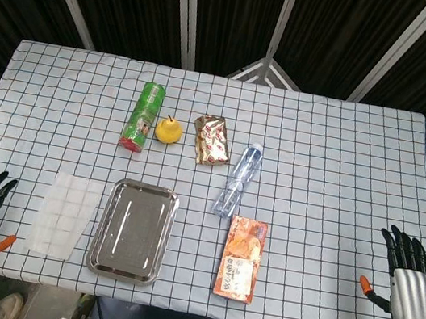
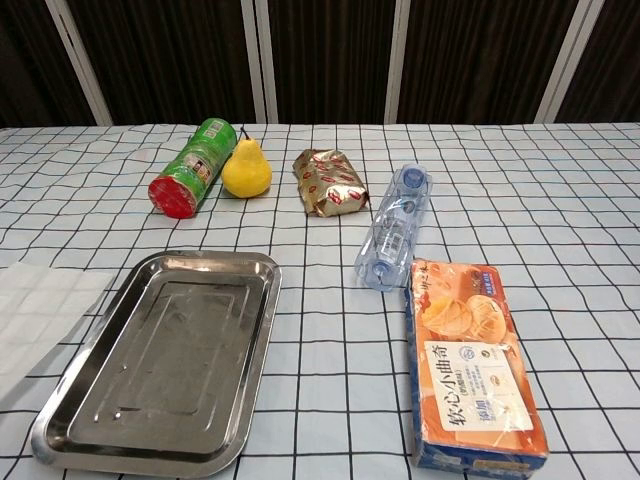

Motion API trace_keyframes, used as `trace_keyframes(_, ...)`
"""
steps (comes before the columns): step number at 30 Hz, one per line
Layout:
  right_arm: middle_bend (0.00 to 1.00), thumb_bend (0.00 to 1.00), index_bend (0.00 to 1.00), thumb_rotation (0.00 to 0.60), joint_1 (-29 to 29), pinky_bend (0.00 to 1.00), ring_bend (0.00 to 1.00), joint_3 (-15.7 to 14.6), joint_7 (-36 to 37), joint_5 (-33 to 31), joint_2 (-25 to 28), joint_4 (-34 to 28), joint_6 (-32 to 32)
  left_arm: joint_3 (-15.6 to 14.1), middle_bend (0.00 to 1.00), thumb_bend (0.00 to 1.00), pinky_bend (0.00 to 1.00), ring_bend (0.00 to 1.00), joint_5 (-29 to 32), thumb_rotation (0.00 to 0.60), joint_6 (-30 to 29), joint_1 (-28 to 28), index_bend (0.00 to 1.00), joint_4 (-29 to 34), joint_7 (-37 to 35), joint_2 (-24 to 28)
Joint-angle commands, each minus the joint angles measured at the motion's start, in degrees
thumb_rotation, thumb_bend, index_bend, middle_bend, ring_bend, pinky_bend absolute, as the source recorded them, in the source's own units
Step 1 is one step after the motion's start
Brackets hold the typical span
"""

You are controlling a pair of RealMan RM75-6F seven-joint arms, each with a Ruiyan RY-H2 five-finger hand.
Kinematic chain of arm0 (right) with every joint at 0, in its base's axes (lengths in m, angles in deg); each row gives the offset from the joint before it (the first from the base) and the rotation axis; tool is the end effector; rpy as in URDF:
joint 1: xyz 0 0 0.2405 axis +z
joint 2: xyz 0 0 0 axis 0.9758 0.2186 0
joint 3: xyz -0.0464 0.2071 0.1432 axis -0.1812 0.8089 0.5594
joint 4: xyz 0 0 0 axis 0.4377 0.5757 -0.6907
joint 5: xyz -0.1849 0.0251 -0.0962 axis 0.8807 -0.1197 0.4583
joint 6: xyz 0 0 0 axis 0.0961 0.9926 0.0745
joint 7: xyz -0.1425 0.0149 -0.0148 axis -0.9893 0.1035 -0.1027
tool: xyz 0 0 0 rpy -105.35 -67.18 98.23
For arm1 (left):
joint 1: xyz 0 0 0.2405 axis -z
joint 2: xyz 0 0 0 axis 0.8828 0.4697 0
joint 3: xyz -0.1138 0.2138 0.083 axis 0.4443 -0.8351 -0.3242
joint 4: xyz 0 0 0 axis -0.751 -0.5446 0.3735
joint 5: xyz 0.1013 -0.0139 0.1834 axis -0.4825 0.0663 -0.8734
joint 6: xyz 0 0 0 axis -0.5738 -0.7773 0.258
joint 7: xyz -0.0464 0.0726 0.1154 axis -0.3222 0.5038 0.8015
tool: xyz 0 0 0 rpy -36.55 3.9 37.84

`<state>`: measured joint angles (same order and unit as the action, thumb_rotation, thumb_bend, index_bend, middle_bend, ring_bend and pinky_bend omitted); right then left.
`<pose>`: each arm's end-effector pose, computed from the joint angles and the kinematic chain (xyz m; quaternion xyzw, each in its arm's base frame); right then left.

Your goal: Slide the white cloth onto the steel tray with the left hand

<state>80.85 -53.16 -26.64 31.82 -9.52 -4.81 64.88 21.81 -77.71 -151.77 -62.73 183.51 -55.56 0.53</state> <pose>-0.2988 -0.1744 0.1501 0.5817 -0.3985 0.4146 0.5752 -0.2836 0.1343 0.1220 -0.6307 -0.3256 -0.3767 0.5952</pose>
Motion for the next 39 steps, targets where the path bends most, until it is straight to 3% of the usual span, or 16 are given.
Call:
trace_keyframes(1,0.00,0.31,0.00,0.600,0.0,0.00,0.00,0.0,-0.1,0.0,0.0,0.0,0.0,-0.1,0.00,0.00,0.00,0.00,-0.1,0.600,0.1,0.0,0.00,0.0,0.1,0.0)
trace_keyframes(11,0.00,0.31,0.00,0.600,-0.1,0.00,0.00,0.1,0.1,0.0,0.0,0.0,0.2,-0.9,0.00,0.00,0.00,0.00,-0.7,0.600,1.6,0.5,0.00,-0.6,0.6,0.5)
trace_keyframes(14,0.00,0.31,0.00,0.600,0.0,0.00,0.00,0.1,0.1,-0.1,0.0,0.1,0.0,-2.4,0.00,0.02,0.00,0.00,-1.0,0.600,4.8,1.4,0.02,-1.1,1.9,1.7)
trace_keyframes(21,0.00,0.31,0.00,0.600,0.0,0.00,0.00,0.2,0.1,-0.3,0.0,0.1,0.1,-5.1,0.00,0.07,0.00,0.00,-0.6,0.600,13.6,4.2,0.23,-3.2,6.7,5.9)
trace_keyframes(26,0.00,0.31,0.00,0.600,-0.1,0.00,0.00,0.1,-0.2,0.0,-0.2,0.1,0.2,-5.9,0.00,0.11,0.00,0.00,0.5,0.600,20.6,7.4,0.31,-4.0,10.2,7.8)
trace_keyframes(39,0.00,0.31,0.00,0.600,-0.1,0.00,0.00,0.5,0.0,-0.9,-0.4,-0.2,0.2,-5.1,0.00,0.15,0.00,0.00,1.9,0.600,29.3,12.6,0.33,-6.4,17.6,5.2)
